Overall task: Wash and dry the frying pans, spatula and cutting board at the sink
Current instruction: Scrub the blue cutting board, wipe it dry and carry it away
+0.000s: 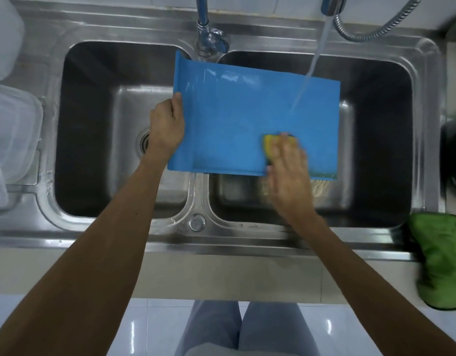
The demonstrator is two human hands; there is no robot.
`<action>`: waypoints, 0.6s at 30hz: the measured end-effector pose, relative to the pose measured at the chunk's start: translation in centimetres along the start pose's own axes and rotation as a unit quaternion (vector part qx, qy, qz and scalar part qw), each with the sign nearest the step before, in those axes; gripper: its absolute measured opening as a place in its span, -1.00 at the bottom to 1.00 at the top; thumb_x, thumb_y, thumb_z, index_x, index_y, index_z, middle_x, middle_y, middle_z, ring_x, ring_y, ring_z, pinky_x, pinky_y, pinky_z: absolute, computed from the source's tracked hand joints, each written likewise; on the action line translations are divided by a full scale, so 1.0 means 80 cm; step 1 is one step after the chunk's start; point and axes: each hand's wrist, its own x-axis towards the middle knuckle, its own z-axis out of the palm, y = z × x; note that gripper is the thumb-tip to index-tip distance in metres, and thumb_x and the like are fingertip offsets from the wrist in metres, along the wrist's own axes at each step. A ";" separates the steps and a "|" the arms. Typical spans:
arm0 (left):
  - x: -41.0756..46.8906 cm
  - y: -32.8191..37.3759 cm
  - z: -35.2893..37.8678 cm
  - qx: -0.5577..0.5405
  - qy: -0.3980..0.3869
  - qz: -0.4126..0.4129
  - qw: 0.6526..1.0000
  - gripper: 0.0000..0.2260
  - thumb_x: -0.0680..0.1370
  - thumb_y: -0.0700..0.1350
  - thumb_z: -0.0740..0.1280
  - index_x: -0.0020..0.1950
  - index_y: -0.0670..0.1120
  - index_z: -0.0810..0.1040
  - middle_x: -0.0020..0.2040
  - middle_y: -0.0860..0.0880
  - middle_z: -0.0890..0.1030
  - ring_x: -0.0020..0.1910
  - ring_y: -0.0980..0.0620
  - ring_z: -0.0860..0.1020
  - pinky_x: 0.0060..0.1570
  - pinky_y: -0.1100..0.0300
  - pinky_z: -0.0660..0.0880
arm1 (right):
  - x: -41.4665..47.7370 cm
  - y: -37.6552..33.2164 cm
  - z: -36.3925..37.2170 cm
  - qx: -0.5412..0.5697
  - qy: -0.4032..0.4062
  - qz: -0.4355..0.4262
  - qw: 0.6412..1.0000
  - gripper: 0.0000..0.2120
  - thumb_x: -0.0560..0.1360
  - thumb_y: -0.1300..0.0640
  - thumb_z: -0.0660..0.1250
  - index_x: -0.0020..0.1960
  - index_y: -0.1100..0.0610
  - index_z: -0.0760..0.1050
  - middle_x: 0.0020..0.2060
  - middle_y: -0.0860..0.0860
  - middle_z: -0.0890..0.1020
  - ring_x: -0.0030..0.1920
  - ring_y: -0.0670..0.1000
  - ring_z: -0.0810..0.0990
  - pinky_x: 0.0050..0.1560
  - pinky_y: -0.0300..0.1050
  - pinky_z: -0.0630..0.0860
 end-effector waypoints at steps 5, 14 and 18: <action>-0.003 0.001 0.001 -0.008 -0.006 -0.004 1.000 -0.50 0.71 0.11 -0.03 -0.20 -0.20 0.44 -0.28 -0.11 0.47 -0.28 0.03 0.42 -0.30 0.12 0.31 | 0.012 0.029 0.000 -0.002 0.059 0.233 0.971 -0.43 0.63 0.18 0.07 0.60 0.32 0.11 0.56 0.33 0.17 0.55 0.41 0.12 0.52 0.35 0.09; -0.004 0.008 0.001 0.033 0.026 0.026 0.999 -0.56 0.74 -0.02 0.01 -0.31 -0.11 0.34 -0.38 0.03 0.43 -0.44 0.17 0.35 -0.48 0.37 0.25 | 0.100 -0.157 0.048 0.014 -0.018 -0.087 0.996 -0.36 0.50 0.14 0.24 0.58 0.07 0.25 0.56 0.12 0.28 0.57 0.26 0.16 0.55 0.26 0.07; -0.002 0.007 0.001 0.056 0.020 0.014 0.998 -0.55 0.73 -0.02 0.01 -0.35 -0.08 0.26 -0.39 0.04 0.36 -0.43 0.15 0.29 -0.48 0.37 0.26 | 0.126 -0.046 0.033 -0.069 0.040 -0.017 0.997 -0.40 0.54 0.07 0.15 0.58 0.11 0.27 0.50 0.20 0.36 0.49 0.28 0.31 0.47 0.26 0.21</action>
